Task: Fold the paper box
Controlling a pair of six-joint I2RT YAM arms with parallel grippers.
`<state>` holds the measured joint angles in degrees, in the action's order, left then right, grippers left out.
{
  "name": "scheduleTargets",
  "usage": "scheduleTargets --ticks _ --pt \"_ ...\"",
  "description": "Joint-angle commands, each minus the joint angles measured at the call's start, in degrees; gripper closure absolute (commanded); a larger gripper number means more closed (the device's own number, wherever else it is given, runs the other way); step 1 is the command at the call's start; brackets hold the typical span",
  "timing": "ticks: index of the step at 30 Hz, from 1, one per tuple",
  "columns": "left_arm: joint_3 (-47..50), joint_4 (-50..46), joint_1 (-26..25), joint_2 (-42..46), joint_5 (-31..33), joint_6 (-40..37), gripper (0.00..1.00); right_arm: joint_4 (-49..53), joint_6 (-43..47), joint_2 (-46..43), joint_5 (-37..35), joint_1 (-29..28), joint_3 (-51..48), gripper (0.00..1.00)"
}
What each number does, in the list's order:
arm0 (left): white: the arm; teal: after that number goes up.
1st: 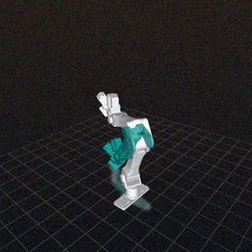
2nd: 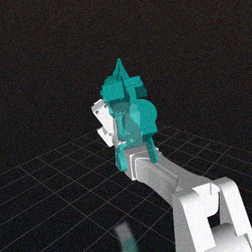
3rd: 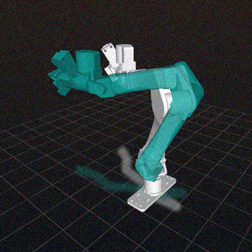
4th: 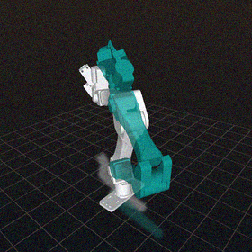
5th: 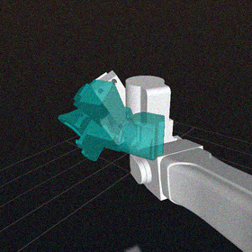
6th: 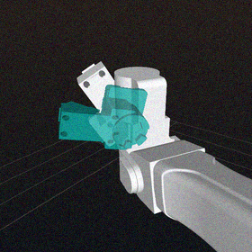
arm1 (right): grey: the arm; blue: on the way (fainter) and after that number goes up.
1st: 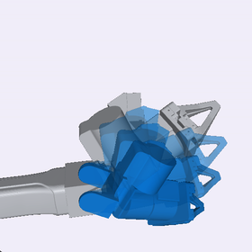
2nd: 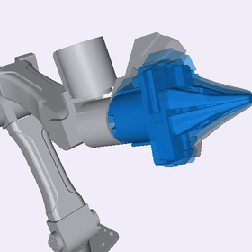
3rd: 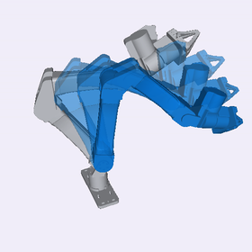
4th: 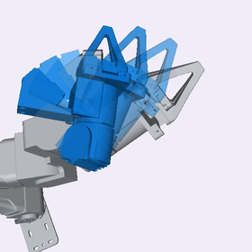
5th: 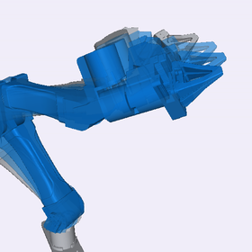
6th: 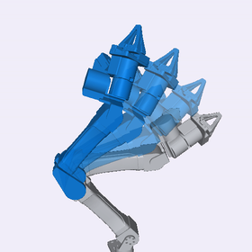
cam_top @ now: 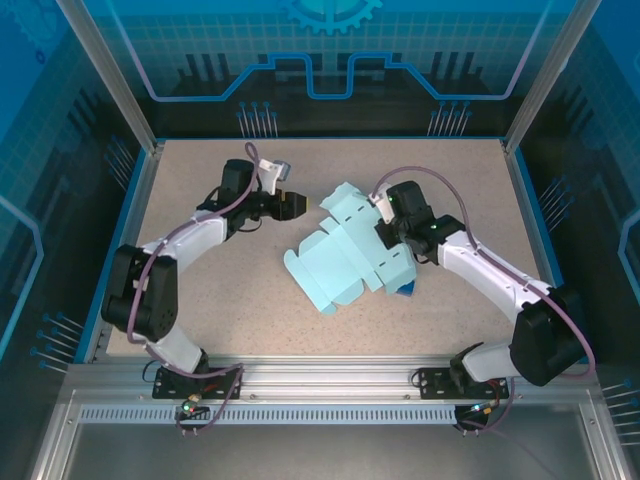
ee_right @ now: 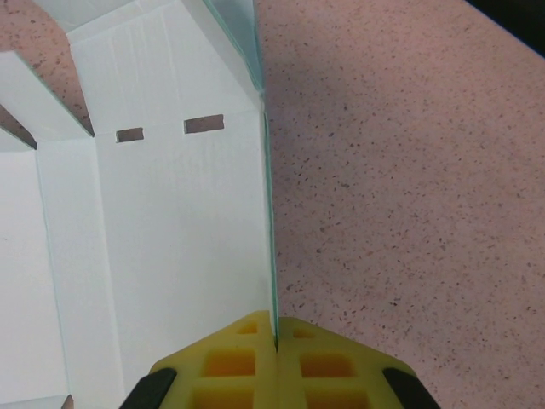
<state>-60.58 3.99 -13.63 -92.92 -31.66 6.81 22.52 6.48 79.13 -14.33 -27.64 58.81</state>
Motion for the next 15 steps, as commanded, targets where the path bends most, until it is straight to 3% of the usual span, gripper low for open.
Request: scheduleTargets --ticks 1,4,7,12,15 --pt "2.3 3.3 -1.3 1.0 0.8 -6.8 0.38 1.9 2.0 0.6 5.0 1.1 1.6 1.00" --pt "1.7 1.8 -1.8 -1.1 -0.7 -7.8 0.35 2.3 1.3 1.2 5.5 1.7 2.2 1.00" --pt "3.1 4.0 -2.6 -1.4 2.5 -5.5 0.34 3.2 -0.1 1.6 6.4 1.9 3.2 1.00" --pt "7.3 3.4 -5.1 4.2 19.9 2.8 0.35 5.2 -0.9 3.2 6.3 2.2 4.9 1.00" --pt "9.4 1.5 -6.8 8.6 25.7 7.4 0.36 5.7 -0.8 4.0 6.4 2.4 5.5 1.00"
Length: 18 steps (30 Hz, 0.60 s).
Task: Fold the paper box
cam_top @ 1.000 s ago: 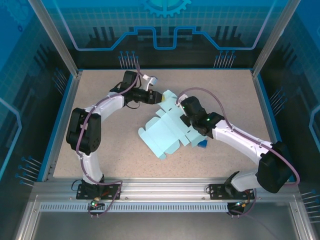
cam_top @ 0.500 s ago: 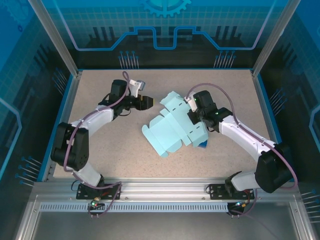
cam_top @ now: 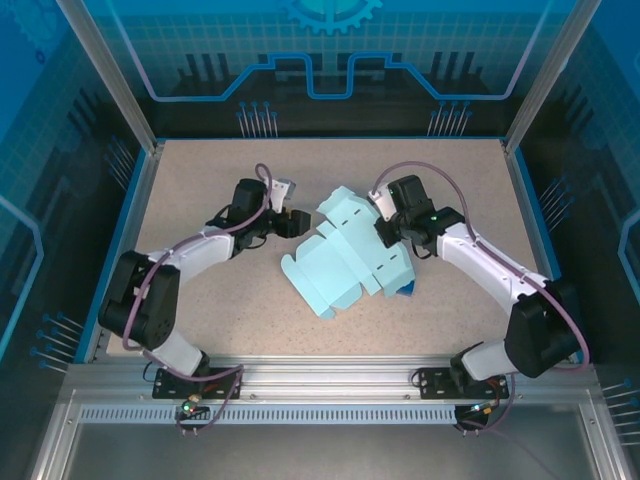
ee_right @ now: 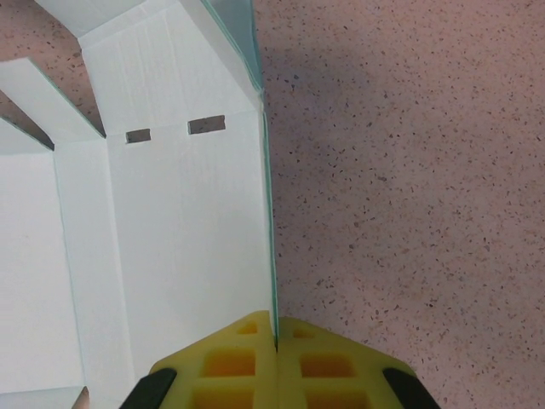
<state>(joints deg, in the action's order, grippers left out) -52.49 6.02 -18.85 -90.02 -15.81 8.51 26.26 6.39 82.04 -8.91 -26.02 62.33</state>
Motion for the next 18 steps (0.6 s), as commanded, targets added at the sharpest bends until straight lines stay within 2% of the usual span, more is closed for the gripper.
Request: scheduleTargets --ticks 1,7,11,14,18 --pt "2.2 -0.6 -2.4 7.1 10.4 6.5 0.37 2.0 -0.8 1.4 0.9 0.8 2.2 1.00" --pt "8.3 -0.3 -9.5 15.2 11.4 10.6 0.38 2.5 -1.3 1.8 1.7 0.9 3.2 1.00" --pt "13.1 3.6 -14.1 17.9 8.6 11.2 0.38 3.3 -1.6 2.2 2.0 0.9 3.6 1.00" --pt "13.9 7.0 -18.1 14.6 7.7 10.8 0.42 3.4 -2.3 2.2 2.1 0.9 3.3 1.00" --pt "13.6 13.1 -22.8 6.9 10.0 10.2 0.47 3.5 -2.6 2.6 2.0 0.9 3.2 1.00"
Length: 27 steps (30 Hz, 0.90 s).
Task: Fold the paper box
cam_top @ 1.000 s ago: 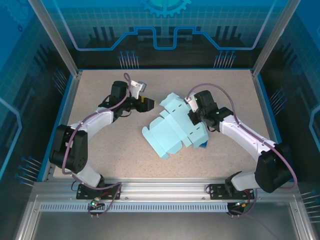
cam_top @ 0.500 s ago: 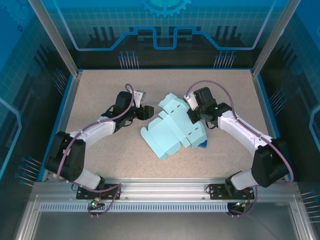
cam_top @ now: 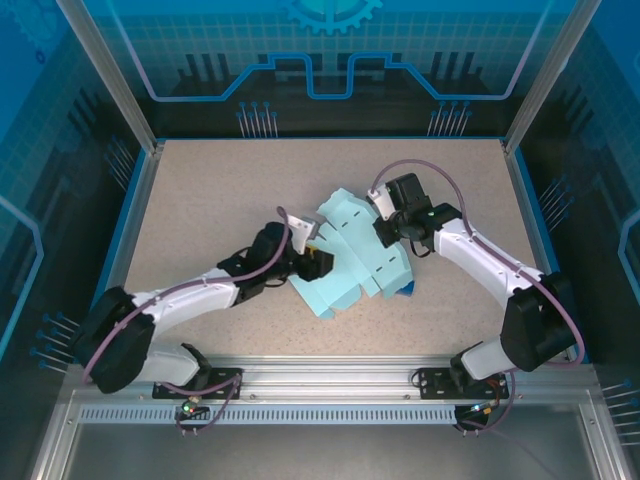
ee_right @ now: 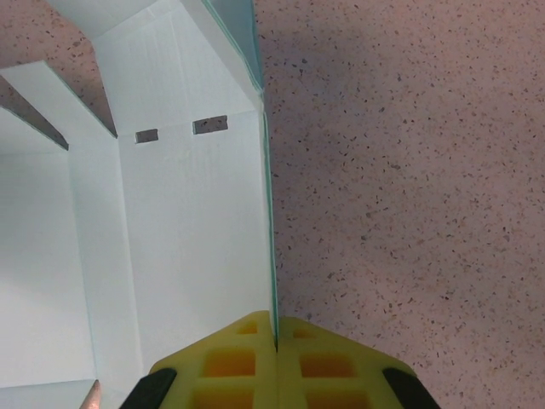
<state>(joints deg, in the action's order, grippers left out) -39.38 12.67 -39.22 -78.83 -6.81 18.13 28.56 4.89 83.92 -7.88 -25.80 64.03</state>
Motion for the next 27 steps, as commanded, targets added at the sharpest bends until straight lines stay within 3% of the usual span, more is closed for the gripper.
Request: scheduleTargets --ticks 1,14,27 --pt "0.3 8.6 -3.1 -6.0 1.1 0.7 0.48 1.2 -1.1 0.9 1.0 0.7 1.4 1.00" --pt "-6.5 19.4 -3.5 -28.0 2.6 0.5 0.59 3.9 -2.6 3.2 0.8 0.6 3.4 1.00" --pt "-3.9 24.9 -3.5 -32.5 1.6 2.7 0.66 9.9 -11.5 7.8 -6.4 -5.5 8.4 1.00"
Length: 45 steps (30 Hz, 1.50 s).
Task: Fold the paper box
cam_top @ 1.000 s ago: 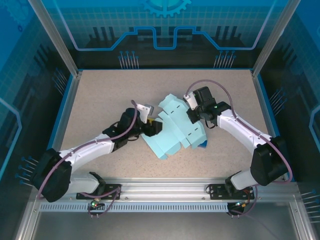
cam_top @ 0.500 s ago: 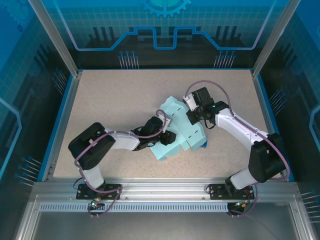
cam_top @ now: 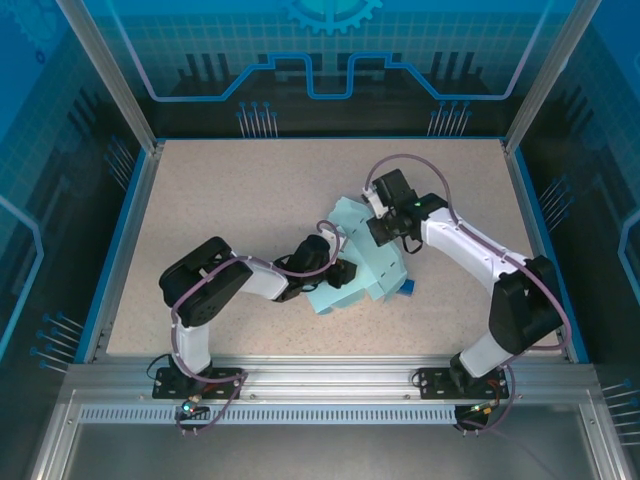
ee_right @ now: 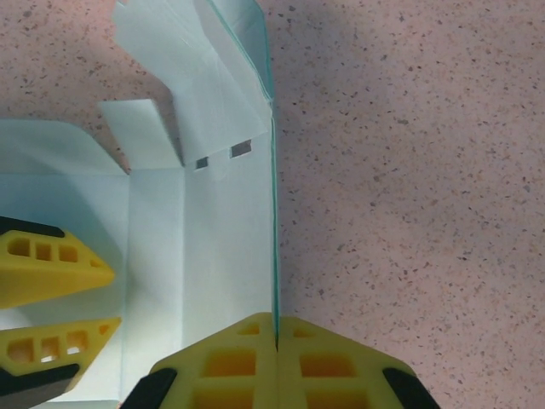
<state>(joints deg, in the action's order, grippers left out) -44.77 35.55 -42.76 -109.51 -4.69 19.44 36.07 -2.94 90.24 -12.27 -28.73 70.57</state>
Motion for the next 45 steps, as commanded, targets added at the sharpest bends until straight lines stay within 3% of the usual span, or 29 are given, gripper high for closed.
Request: scheduleTargets --ticks 1,16,24,33,37,45 --pt "1.7 2.3 0.0 -1.8 -0.5 1.5 0.66 2.6 -4.1 1.8 -2.9 -3.4 2.1 1.00" --pt "4.2 7.0 0.5 -1.9 0.1 2.7 0.64 -0.7 -6.7 3.5 -10.5 -10.9 0.1 1.00" --pt "6.7 11.0 2.8 0.9 -1.5 6.6 0.62 -5.6 1.9 1.6 -16.3 -12.4 -0.8 1.00" --pt "11.7 11.2 4.7 10.0 -1.6 8.1 0.53 -11.4 10.5 1.6 -25.2 -14.1 -2.5 1.00" --pt "14.0 7.7 6.2 14.7 0.3 9.8 0.52 -13.1 10.9 4.1 -29.4 -15.3 -2.4 1.00" --pt "15.9 -9.0 12.8 25.6 4.8 13.4 0.50 -20.2 15.6 9.5 -39.4 -18.6 -3.5 1.00"
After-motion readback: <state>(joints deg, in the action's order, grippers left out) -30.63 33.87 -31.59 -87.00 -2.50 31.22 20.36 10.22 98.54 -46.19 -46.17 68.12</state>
